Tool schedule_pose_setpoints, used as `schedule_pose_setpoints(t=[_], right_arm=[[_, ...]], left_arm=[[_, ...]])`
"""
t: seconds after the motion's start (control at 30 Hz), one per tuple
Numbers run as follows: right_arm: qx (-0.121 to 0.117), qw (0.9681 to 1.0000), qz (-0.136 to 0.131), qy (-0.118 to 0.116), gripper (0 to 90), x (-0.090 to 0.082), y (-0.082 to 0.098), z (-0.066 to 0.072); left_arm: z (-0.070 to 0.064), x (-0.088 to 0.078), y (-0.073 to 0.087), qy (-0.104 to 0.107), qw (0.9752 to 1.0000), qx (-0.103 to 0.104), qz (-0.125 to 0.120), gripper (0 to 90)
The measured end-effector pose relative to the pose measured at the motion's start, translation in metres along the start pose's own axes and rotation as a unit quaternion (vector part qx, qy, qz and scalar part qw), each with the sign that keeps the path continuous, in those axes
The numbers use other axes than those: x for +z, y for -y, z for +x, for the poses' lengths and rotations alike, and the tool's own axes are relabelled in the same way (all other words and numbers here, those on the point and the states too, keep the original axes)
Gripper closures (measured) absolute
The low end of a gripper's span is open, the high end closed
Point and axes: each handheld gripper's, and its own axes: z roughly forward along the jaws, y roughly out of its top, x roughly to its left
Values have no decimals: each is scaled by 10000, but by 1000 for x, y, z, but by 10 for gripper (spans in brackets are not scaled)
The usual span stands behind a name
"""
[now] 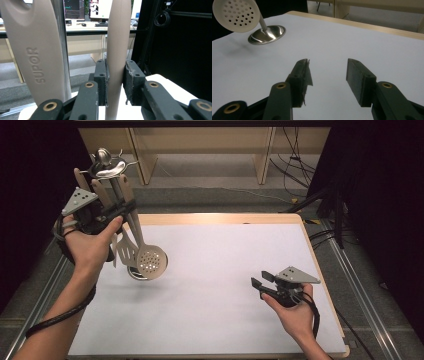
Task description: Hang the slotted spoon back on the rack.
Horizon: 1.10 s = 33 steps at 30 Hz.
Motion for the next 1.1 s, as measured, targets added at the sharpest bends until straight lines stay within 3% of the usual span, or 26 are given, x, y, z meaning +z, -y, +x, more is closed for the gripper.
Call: schedule_pose_setpoints(t=[0.07,0.1,0.17,0.93,0.97,1.0,1.07,1.1], right_arm=[[-59,10000,-29,26,526,0,0,-1],[181,9998,38,-18,527,-1,0,3],[-26,10000,-24,4,527,0,0,0],[23,10000,-48,17,527,0,0,0],[175,9998,49,-4,527,-1,0,2],[176,9998,48,-1,527,-1,0,3],[16,10000,-6,4,527,0,0,0],[214,9998,40,-14,527,-1,0,3]], left_arm=[[0,0,0,-8,10000,16,4,734],[0,0,0,-13,10000,16,2,733],[0,-1,1,-27,10000,26,-6,732],[-1,-8,10,-79,10000,45,-29,690],[-1,-9,10,-82,9999,64,-29,689],[-1,-9,10,-80,9999,83,-23,685],[-3,-10,11,-82,9999,101,-30,677],[-3,-11,12,-80,9999,139,-33,672]])
